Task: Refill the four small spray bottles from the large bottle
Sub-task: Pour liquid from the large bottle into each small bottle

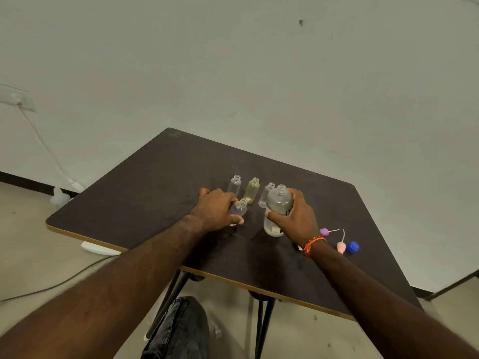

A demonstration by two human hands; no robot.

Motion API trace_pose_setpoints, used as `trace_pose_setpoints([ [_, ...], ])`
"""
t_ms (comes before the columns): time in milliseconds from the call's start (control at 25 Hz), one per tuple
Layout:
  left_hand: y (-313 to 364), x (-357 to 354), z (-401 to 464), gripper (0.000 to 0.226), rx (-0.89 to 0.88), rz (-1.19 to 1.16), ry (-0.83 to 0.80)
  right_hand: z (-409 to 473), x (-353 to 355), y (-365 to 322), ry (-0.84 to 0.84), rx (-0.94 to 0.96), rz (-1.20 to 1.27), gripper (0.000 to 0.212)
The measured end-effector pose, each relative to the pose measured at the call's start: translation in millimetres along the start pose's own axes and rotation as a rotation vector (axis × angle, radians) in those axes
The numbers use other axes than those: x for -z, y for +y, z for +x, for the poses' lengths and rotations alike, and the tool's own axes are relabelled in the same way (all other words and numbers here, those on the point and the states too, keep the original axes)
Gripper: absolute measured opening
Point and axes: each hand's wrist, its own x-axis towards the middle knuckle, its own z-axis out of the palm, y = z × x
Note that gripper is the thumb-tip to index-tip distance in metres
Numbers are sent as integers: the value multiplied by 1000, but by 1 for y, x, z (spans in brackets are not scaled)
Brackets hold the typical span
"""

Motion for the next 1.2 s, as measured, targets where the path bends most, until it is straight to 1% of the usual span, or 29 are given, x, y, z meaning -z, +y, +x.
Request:
trace_pose_setpoints([
  [200,-5,-1,-4,61,59,-21,26,-8,-5,5,44,-88,110,70],
  [320,-5,-4,-7,61,86,-53,31,-9,-5,9,41,-118,144,74],
  [400,-6,-7,-8,61,99,-76,30,-9,-6,12,2,-134,149,85],
  [480,-6,-9,-9,65,101,-79,32,-15,-9,13,-24,-161,147,104],
  [520,-6,-10,-10,70,103,-77,28,-20,-11,13,12,-168,126,112],
  [560,-6,-11,-12,76,107,-77,18,-26,-12,12,97,-150,88,113],
  [600,-5,-10,-14,81,113,-80,9,-33,-11,11,208,-88,44,108],
  [640,-4,-10,-15,85,117,-84,7,-40,-10,10,315,24,-2,98],
  [680,-4,-9,-16,87,119,-89,7,-46,-8,8,379,168,-39,87],
  [720,-4,-7,-17,88,121,-93,8,-53,-8,5,373,297,-62,75],
  [760,-4,-5,-19,87,120,-93,12,-59,-9,-1,318,392,-70,64],
  [800,-5,-4,-20,85,118,-92,22,-65,-12,-7,237,432,-76,54],
  [840,-5,-2,-21,83,119,-92,34,-68,-16,-14,149,420,-86,46],
  [920,-5,0,-23,79,129,-101,58,-66,-28,-22,-15,320,-103,38],
  [960,-5,1,-23,78,136,-112,68,-62,-36,-24,-68,266,-97,39],
  [1080,-7,-1,-22,75,153,-146,82,-46,-58,-29,-126,129,-62,51],
  [1200,-9,-2,-21,69,149,-159,87,-27,-72,-35,-146,-11,-39,51],
])
